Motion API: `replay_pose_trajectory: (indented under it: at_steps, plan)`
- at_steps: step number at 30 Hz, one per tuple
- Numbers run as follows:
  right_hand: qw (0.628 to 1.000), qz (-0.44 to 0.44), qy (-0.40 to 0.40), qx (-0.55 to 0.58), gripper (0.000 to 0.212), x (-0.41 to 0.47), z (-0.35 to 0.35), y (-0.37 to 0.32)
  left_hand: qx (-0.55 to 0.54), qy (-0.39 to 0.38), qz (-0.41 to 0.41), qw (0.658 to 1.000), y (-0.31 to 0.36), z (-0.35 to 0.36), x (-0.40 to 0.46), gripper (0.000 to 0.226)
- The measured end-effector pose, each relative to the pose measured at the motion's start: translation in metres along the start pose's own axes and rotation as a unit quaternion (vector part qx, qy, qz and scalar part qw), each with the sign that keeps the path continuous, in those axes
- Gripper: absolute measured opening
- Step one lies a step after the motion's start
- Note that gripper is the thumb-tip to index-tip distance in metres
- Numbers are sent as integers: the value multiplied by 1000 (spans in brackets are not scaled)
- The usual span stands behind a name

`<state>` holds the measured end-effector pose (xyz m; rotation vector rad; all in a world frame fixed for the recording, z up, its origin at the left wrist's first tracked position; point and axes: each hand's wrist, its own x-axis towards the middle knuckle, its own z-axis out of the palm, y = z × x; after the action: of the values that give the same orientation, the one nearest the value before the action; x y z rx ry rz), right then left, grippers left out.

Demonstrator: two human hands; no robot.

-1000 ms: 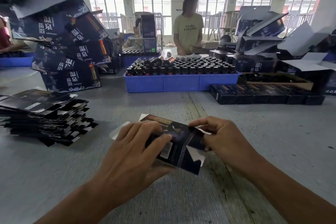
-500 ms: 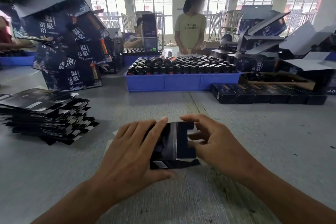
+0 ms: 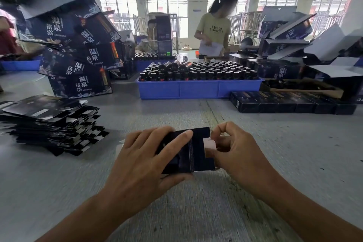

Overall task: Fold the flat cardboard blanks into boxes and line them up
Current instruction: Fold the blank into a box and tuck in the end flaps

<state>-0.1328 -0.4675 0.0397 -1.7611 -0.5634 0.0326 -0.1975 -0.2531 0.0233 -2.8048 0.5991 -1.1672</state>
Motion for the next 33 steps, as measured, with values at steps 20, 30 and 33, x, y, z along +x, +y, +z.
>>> replay_pose_trajectory:
  at_steps: [20, 30, 33]
  plan:
    - [986, -143, 19, -88, 56, -8, 7, -2, 8, 5, -10, 1000, 2, -5, 4, 58]
    - [984, -148, 23, -92, 55, -10, 8, -4, 27, 14, -13, 999, 2, -6, 1, 50]
    - [986, -148, 24, -73, 53, -10, 8, -4, 12, 26, -15, 999, 3, -7, 1, 46]
